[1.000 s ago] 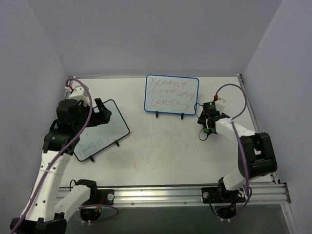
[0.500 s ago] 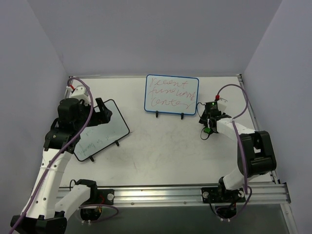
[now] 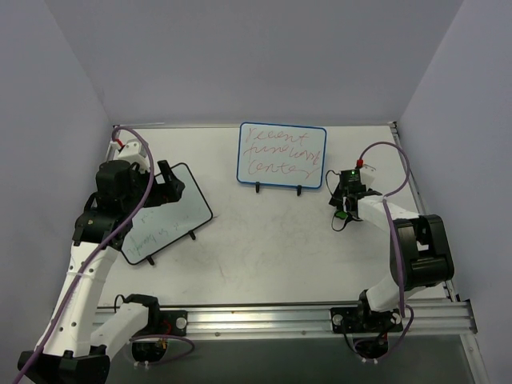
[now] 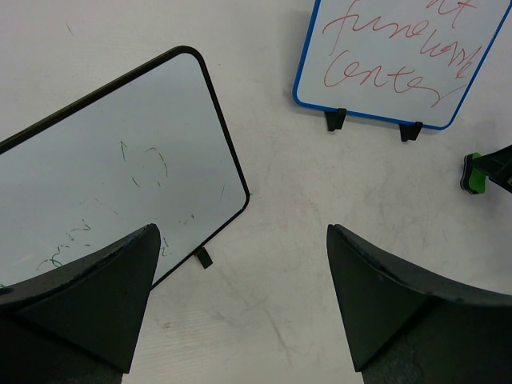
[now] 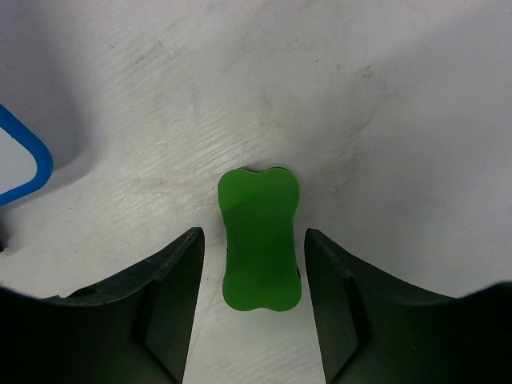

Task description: Erase the whiteboard

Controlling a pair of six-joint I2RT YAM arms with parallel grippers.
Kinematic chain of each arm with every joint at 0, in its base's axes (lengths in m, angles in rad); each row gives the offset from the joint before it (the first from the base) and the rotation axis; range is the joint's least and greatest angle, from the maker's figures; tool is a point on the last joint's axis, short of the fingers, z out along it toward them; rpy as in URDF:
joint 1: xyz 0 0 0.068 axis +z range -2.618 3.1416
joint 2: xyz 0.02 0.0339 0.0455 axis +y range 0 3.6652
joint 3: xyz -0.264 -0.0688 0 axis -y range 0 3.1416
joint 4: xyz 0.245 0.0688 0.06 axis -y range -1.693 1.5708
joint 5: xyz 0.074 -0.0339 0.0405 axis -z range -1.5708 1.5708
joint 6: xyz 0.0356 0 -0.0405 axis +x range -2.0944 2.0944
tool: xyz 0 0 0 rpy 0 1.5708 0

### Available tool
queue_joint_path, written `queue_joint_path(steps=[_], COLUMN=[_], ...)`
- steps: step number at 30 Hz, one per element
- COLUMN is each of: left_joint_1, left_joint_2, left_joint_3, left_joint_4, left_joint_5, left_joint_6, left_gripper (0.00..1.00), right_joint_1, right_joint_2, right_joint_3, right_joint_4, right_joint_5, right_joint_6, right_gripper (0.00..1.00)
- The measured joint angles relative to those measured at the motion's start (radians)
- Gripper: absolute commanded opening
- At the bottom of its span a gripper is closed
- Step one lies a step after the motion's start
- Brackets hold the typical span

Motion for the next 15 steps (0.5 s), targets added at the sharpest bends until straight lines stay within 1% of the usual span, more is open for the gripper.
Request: queue_joint_path(steps=[5, 12, 15], left_joint_1=[0.000, 0.000, 0.000], left_joint_2=[0.000, 0.000, 0.002], left_joint_3=[0.000, 0.000, 0.000], left_joint_4=[0.000, 0.000, 0.000], left_joint_5=[0.002, 0.003, 0.003], left_joint_6=[0.000, 0.000, 0.000], left_gripper=[0.94, 0.94, 0.94], right_joint_1=[0.000, 0.000, 0.000], right_joint_2=[0.000, 0.001, 0.002], right_joint_3=[0.000, 0.000, 0.000], right_joint_4=[0.001, 0.002, 0.003], right_joint_5=[-0.009, -0.015, -0.016], right_joint_6=[0.000, 0.000, 0.000], right_gripper=[0.48, 0.43, 0.42])
